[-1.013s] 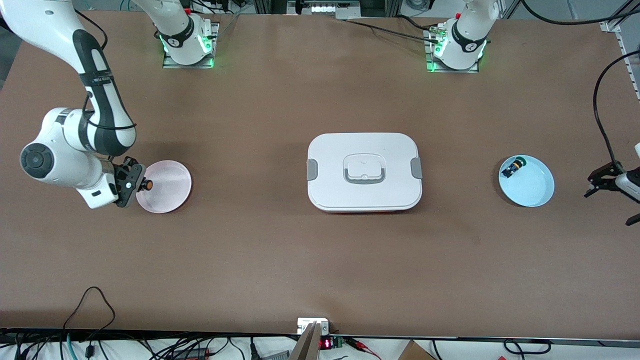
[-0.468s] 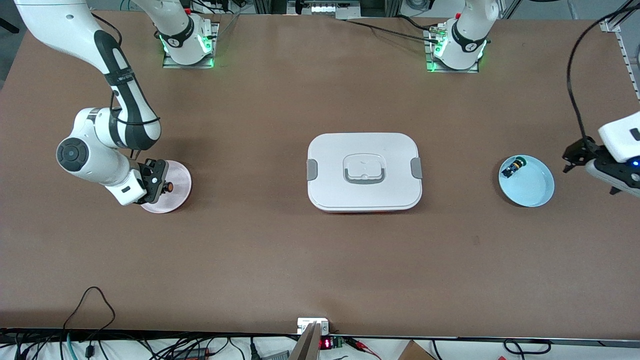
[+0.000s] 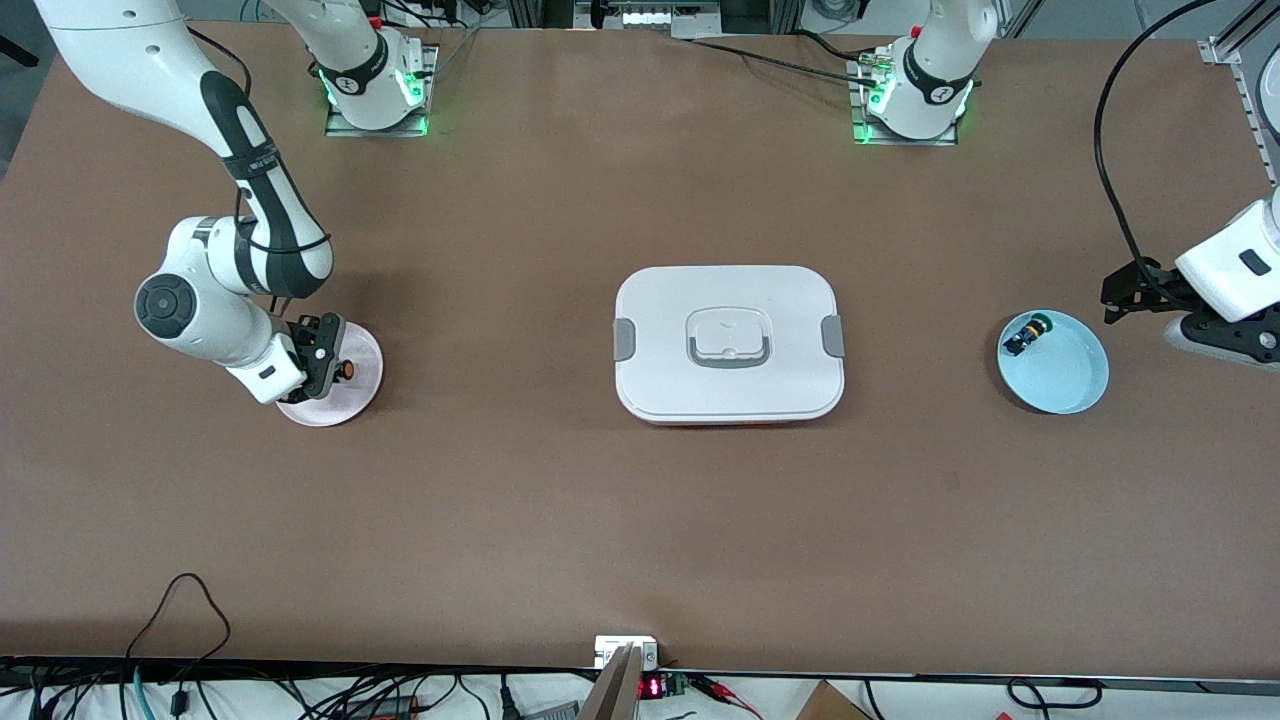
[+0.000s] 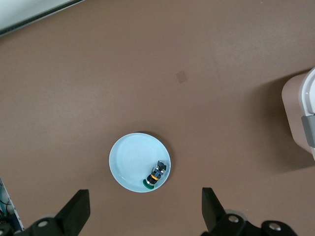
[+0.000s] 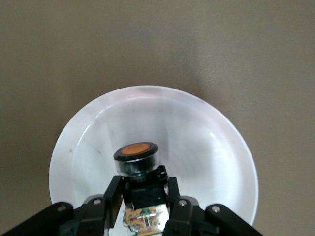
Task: Transfer orange switch to right arm and place
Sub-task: 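Open the right gripper to release the switch on the plate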
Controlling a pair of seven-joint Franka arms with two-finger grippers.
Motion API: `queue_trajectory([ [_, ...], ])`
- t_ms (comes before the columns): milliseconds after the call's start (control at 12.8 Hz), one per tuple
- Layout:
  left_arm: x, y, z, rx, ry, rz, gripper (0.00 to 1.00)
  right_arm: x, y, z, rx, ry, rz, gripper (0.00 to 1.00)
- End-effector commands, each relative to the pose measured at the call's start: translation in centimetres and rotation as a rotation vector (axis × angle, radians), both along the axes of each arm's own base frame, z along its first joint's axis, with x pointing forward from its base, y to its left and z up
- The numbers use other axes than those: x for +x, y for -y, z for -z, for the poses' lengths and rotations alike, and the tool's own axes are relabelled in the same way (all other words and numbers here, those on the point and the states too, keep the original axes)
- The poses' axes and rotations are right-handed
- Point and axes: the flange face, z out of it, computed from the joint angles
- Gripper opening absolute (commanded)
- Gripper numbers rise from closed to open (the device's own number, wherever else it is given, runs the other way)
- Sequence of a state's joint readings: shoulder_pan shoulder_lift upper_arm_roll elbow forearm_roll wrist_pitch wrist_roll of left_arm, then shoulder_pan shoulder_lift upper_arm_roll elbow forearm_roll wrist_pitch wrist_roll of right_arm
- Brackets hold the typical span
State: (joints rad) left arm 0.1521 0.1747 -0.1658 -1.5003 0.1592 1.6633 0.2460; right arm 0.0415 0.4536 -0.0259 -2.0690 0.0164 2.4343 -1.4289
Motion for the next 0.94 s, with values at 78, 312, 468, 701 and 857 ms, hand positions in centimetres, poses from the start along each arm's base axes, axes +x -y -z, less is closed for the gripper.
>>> queue_trajectory([
  [78, -0.6, 0.2, -0.2, -0.017, -0.017, -0.143, 1.0, -0.5, 0.8, 0.7, 0.002, -0.007, 0.039, 0.91],
  [312, -2.3, 0.8, -0.1, -0.068, -0.027, -0.278, 1.0, 0.1, 0.7, -1.2, -0.007, -0.019, 0.157, 1.0],
  [468, -3.8, 0.5, 0.1, -0.103, -0.037, -0.337, 1.0, 1.1, 0.6, -3.8, -0.005, 0.02, 0.203, 1.0],
  [701, -4.6, -1.1, 1.1, -0.145, -0.035, -0.381, 1.0, 3.2, 0.5, -9.0, -0.006, 0.03, 0.294, 1.0],
  [857, -5.4, -1.3, 1.9, -0.142, -0.031, -0.386, 1.0, 4.1, 0.1, -13.2, -0.016, 0.019, 0.432, 1.0],
])
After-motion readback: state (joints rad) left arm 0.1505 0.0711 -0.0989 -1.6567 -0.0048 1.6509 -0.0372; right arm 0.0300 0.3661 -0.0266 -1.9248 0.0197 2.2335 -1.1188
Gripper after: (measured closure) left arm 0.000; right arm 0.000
